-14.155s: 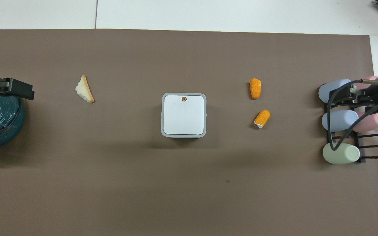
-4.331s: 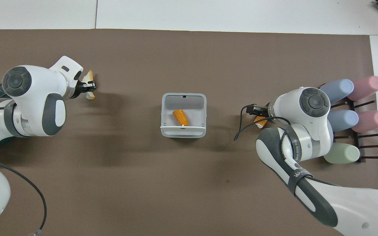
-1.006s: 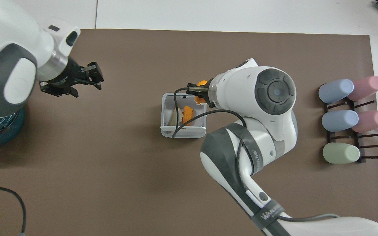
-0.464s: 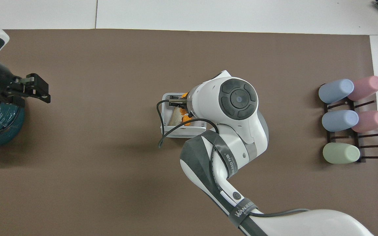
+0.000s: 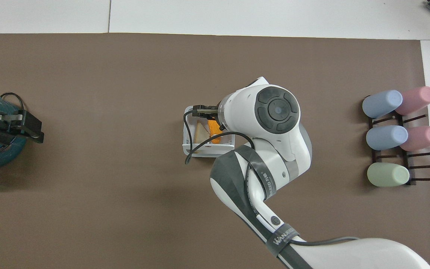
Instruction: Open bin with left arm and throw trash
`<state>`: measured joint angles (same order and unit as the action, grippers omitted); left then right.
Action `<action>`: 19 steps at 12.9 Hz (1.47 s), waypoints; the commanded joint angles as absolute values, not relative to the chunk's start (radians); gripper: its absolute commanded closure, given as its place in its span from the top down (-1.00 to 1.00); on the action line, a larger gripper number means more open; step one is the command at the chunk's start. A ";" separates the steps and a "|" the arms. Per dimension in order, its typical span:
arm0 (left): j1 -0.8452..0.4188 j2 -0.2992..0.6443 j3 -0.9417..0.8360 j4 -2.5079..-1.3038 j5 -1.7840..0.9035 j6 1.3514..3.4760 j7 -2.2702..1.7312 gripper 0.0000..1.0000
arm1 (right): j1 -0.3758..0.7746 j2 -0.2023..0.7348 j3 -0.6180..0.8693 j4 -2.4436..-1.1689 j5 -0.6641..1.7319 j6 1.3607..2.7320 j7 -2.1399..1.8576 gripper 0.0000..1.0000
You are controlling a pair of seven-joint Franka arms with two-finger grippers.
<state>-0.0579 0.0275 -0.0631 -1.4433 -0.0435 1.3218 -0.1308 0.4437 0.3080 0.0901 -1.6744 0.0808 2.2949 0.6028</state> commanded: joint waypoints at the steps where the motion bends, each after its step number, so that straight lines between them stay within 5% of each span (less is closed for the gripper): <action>1: -0.063 -0.044 -0.061 -1.584 -0.020 1.454 -0.113 0.40 | 0.393 0.243 0.097 -1.683 0.058 2.263 0.617 1.00; 4: -0.055 -0.066 -0.061 -1.635 -0.020 1.512 -0.110 0.66 | 0.304 0.158 0.097 -1.684 0.054 2.162 0.591 1.00; 5: -0.054 -0.066 -0.061 -1.637 -0.020 1.517 -0.110 0.99 | 0.273 0.132 0.097 -1.686 0.042 2.126 0.566 1.00; 13: -0.049 -0.063 -0.054 -1.632 -0.020 1.561 -0.109 1.00 | 0.034 -0.006 0.098 -1.675 -0.015 1.809 0.300 1.00; 19: -0.049 -0.060 -0.052 -1.635 -0.020 1.628 -0.052 1.00 | 0.005 -0.046 0.074 -1.687 -0.015 1.642 0.236 1.00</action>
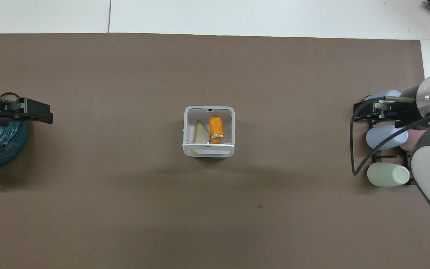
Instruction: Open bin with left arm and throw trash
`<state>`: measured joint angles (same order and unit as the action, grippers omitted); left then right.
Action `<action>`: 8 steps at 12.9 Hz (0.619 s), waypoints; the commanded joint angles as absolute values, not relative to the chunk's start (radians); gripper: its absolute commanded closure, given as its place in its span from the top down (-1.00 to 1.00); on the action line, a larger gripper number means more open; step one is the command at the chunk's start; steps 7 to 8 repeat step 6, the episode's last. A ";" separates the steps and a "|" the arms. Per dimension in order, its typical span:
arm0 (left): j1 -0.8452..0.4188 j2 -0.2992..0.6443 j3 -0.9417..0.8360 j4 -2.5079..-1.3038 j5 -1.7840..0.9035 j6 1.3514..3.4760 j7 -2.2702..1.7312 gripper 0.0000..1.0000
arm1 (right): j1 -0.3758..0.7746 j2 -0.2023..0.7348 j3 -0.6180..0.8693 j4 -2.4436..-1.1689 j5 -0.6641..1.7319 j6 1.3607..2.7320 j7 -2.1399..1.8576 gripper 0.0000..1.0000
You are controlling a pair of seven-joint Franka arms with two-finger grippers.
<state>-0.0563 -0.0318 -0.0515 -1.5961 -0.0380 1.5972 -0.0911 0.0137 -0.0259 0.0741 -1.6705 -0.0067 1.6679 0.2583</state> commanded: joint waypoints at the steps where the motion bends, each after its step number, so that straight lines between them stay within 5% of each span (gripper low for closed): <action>1: -0.048 -0.060 -0.052 -1.635 -0.020 1.628 -0.051 1.00 | 0.006 -0.046 0.074 -1.686 -0.017 1.632 0.238 1.00; 8: -0.048 -0.058 -0.052 -1.635 -0.020 1.629 -0.052 1.00 | 0.006 -0.046 0.057 -1.683 -0.037 1.608 0.181 1.00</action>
